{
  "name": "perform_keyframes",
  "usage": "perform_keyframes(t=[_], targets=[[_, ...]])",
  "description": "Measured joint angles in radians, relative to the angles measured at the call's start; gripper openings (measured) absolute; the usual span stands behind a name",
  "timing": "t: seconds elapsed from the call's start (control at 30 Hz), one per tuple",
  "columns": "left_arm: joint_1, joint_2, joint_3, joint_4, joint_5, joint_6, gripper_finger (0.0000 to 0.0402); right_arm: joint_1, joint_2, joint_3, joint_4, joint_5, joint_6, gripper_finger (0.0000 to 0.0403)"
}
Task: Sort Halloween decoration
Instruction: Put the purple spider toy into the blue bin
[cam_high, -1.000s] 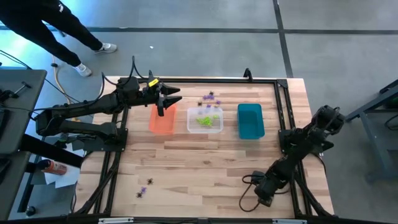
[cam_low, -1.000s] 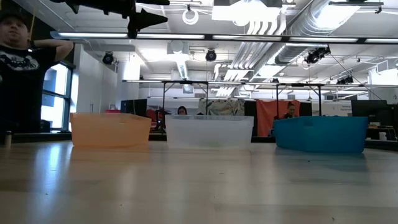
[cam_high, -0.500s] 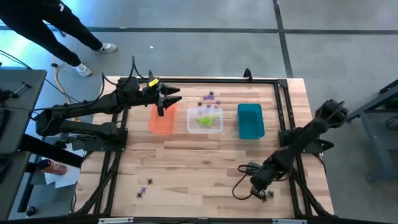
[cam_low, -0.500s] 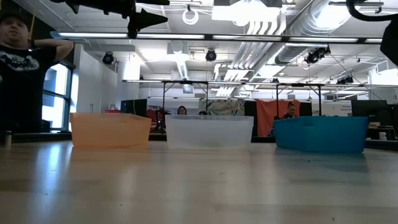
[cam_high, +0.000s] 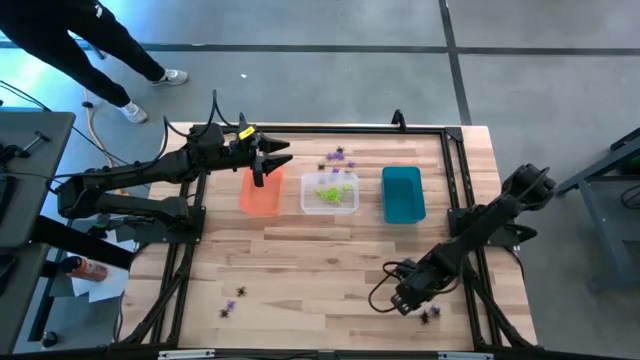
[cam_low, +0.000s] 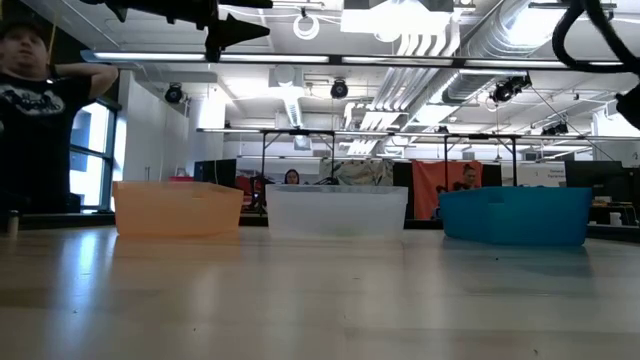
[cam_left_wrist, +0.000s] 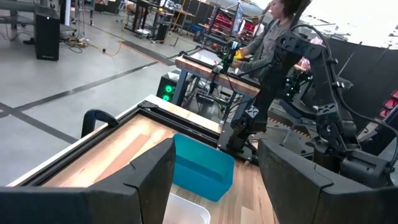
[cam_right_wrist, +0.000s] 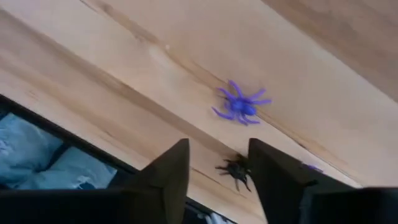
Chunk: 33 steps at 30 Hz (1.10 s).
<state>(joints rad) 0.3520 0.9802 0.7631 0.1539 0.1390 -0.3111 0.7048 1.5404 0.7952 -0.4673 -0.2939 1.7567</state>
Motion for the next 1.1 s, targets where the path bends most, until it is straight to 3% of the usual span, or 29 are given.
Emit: perform_keyframes(t=[0.2, 0.63, 0.77, 0.93, 1.1], targets=[[0.000, 0.000, 0.000, 0.000, 0.000, 0.000, 0.0216, -0.009, 0.048, 0.000, 0.039, -0.006, 0.059, 0.0193], [0.000, 0.000, 0.000, 0.000, 0.000, 0.000, 0.0216, -0.029, 0.126, 0.004, -0.005, -0.026, 0.133, 0.0181], [0.000, 0.000, 0.000, 0.000, 0.000, 0.000, 0.0216, -0.035, 0.144, 0.005, -0.030, -0.046, 0.133, 0.0137], [0.000, 0.000, 0.000, -0.001, 0.000, 0.000, 0.0216, -0.053, 0.122, 0.011, -0.065, -0.057, 0.110, 0.0018], [0.000, 0.000, 0.000, -0.001, 0.000, 0.000, 0.0216, -0.070, 0.058, 0.062, -0.202, 0.018, 0.019, 0.0006]])
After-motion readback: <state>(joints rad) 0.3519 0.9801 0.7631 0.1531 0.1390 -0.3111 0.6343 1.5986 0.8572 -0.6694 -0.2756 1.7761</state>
